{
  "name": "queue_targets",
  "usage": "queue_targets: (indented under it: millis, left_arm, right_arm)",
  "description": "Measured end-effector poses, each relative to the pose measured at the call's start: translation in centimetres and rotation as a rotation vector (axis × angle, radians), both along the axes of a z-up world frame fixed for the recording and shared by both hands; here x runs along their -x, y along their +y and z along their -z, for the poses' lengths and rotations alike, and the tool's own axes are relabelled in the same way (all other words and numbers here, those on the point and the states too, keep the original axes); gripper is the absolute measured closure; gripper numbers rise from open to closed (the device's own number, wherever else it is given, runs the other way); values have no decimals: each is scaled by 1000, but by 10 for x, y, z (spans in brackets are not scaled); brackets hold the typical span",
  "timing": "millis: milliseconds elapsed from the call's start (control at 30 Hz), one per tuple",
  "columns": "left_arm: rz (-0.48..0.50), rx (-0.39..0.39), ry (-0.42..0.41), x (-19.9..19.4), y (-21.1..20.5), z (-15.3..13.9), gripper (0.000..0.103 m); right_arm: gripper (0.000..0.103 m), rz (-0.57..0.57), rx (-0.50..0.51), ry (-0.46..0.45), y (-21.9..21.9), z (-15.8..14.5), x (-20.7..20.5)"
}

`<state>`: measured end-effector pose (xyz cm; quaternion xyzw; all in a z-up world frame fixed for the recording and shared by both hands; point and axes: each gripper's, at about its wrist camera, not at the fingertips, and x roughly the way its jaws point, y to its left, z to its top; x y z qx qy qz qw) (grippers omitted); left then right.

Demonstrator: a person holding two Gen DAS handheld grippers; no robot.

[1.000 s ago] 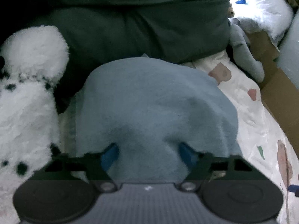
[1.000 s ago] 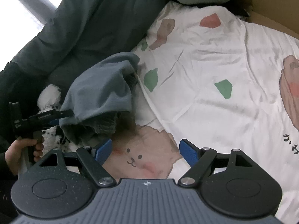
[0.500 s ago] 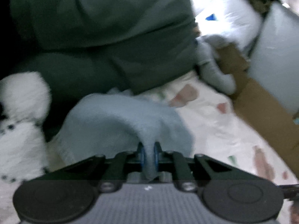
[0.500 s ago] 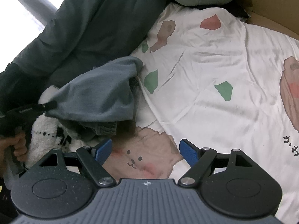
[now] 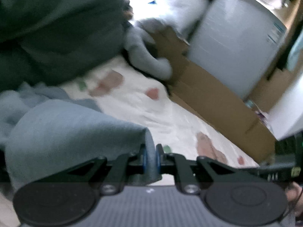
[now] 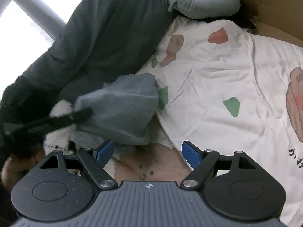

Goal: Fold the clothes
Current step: 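Grasp the pants leg with the right gripper while the left gripper holds the waist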

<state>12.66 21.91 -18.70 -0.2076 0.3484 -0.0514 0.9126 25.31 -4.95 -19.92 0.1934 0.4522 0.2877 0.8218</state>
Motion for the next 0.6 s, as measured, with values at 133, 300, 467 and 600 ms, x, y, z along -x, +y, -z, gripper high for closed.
queue_targets:
  millis: [133,300,467,600]
  left_arm:
    - [103,24,42,-8,-25,18,93]
    - [215,41,70,-11,-55,38,93]
    - [322,48,87,-3,-80,51,93]
    - [366,30,91,0,-87,53,93]
  right_arm:
    - [19,23,-26,-8,-6,-8,-6]
    - [19,19,-35,27,-7,-2,-9]
    - [21,-20,-8,88,5,14,-8]
    - [35,-33,17,180,6,32,-7]
